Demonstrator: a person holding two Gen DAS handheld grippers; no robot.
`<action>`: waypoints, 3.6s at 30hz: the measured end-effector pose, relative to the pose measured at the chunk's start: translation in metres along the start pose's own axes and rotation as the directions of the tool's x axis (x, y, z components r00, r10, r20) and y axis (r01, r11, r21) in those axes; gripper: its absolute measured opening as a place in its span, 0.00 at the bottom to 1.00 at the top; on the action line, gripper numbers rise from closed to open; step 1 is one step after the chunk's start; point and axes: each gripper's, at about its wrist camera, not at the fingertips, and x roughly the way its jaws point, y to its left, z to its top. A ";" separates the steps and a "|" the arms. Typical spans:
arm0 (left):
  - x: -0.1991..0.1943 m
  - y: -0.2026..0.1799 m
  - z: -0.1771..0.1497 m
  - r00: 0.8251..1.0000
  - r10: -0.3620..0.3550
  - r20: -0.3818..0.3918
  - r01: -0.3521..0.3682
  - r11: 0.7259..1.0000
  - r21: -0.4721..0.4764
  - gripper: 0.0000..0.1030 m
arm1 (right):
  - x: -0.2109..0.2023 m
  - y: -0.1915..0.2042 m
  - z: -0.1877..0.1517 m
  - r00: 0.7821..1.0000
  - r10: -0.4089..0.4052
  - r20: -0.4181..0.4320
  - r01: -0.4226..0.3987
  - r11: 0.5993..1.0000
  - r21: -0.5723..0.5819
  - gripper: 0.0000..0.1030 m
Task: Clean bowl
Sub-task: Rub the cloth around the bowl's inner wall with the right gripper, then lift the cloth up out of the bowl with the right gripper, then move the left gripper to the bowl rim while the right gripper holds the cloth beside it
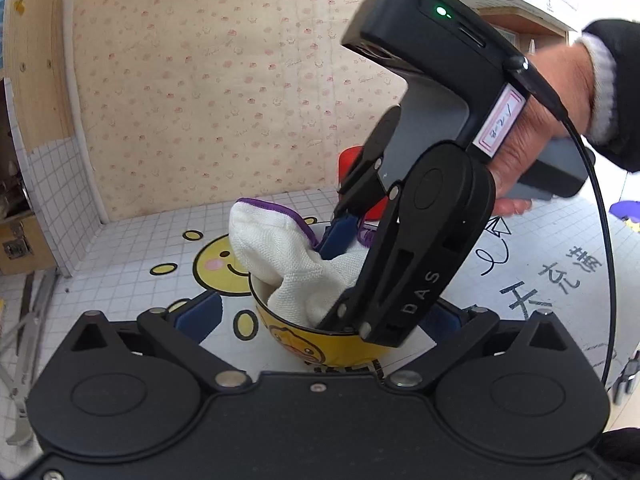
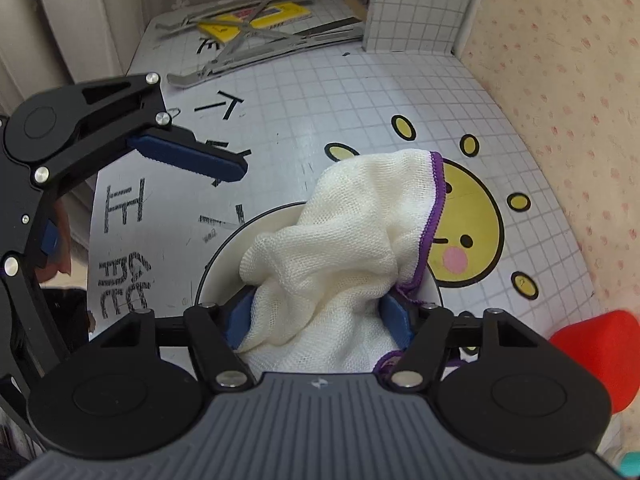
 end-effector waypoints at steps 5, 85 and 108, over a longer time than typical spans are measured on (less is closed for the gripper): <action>-0.001 0.001 -0.001 1.000 0.004 0.005 -0.004 1.000 -0.026 1.00 | -0.004 0.001 -0.016 0.993 -0.032 0.113 0.024 0.998 0.065 0.38; 0.007 0.011 0.009 0.987 0.150 -0.053 -0.158 0.965 -0.208 1.00 | -0.057 0.012 -0.067 0.896 -0.387 0.218 0.411 0.908 -0.079 0.84; 0.009 0.012 0.013 0.990 0.129 -0.063 -0.139 0.968 -0.208 1.00 | -0.033 0.021 -0.027 0.926 -0.376 0.021 0.367 0.889 -0.272 0.85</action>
